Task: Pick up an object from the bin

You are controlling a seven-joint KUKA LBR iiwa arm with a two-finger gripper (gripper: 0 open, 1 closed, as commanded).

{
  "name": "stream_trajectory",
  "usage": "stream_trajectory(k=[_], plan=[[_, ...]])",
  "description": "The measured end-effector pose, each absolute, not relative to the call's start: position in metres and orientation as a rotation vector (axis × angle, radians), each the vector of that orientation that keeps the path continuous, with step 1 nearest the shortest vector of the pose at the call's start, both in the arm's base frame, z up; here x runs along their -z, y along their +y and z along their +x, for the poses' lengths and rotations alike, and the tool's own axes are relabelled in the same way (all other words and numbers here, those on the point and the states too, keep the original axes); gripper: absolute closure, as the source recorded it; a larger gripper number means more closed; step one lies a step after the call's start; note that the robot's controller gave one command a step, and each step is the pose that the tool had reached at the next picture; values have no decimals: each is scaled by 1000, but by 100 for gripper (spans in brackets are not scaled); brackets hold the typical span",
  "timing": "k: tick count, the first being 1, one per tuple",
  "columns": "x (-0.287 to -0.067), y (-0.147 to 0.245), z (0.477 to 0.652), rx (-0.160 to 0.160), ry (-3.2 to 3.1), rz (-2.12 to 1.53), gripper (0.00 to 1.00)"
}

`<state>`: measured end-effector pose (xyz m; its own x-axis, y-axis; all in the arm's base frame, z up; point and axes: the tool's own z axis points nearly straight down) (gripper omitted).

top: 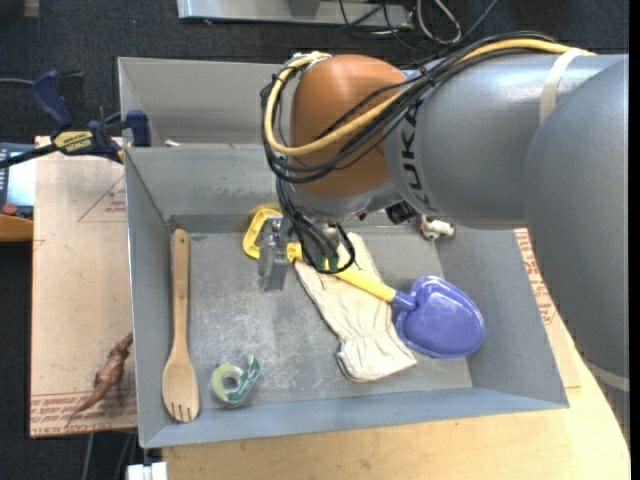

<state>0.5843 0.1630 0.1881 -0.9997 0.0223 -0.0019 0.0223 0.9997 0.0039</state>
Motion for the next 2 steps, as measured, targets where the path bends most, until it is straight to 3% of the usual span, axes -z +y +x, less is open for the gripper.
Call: stream_trajectory(k=[1,2], plan=[[-174,187,623,-9,3111,-372,100],[-116,170,547,-5,3142,-159,100]])
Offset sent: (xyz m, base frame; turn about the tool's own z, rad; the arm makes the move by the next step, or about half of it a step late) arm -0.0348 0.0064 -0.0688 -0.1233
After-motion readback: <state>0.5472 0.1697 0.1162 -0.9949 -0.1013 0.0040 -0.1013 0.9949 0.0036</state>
